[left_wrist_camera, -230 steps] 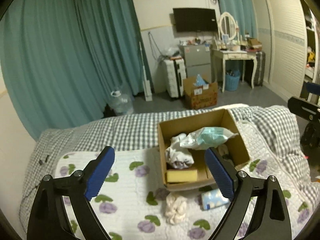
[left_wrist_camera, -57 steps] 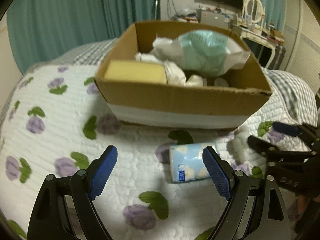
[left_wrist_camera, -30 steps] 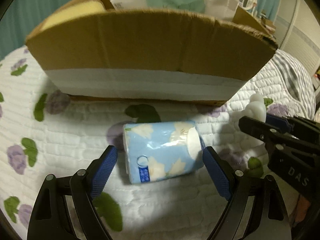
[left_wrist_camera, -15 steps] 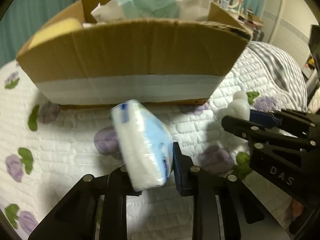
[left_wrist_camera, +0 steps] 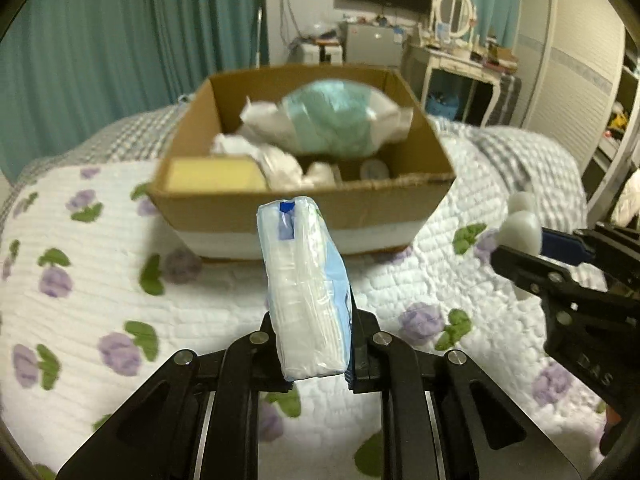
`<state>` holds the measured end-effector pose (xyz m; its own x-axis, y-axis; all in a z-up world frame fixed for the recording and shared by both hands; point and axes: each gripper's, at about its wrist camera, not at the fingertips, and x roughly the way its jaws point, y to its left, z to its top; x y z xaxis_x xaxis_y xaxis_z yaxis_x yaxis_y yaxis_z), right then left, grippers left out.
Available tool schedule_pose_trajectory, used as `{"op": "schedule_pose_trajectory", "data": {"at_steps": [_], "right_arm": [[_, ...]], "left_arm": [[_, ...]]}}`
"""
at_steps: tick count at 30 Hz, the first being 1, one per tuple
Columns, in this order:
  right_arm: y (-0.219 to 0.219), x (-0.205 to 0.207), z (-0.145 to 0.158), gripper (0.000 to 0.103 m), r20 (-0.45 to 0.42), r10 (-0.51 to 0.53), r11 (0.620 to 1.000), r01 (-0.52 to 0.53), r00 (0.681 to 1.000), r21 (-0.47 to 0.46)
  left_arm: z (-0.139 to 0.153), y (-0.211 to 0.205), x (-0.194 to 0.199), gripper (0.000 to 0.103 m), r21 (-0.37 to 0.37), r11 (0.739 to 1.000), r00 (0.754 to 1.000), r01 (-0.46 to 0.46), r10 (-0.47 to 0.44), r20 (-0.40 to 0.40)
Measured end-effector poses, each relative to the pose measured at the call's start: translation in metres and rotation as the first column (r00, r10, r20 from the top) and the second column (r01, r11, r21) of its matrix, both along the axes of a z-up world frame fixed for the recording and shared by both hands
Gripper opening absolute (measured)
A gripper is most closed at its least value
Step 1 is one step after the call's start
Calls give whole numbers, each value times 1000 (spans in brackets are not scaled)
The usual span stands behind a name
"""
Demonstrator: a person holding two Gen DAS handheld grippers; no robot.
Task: Organize soft objects
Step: 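Grasp the blue-white tissue pack with the left gripper and lift it, then carry the tissue pack and white item into the box and open both grippers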
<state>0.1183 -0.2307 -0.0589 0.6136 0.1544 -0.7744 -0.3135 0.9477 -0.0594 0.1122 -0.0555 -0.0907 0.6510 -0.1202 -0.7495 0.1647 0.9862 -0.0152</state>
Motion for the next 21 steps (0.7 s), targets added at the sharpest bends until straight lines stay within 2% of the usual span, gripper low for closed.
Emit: {"op": "schedule_pose_trajectory", "data": {"at_steps": [4, 10, 15, 21], "right_arm": [[9, -21, 43, 30, 57, 10, 1000, -11, 998, 18], [28, -36, 94, 30, 141, 34, 999, -34, 989, -2], [43, -32, 127, 30, 198, 55, 998, -58, 979, 8], [57, 0, 145, 30, 229, 71, 997, -75, 971, 11]], "left_arm": [[33, -2, -5, 17, 1, 1000, 999, 10, -10, 38], [81, 10, -11, 17, 6, 999, 994, 37, -37, 107], [112, 26, -4, 17, 35, 998, 986, 53, -58, 157], [125, 26, 22, 17, 74, 996, 977, 54, -68, 201]]}}
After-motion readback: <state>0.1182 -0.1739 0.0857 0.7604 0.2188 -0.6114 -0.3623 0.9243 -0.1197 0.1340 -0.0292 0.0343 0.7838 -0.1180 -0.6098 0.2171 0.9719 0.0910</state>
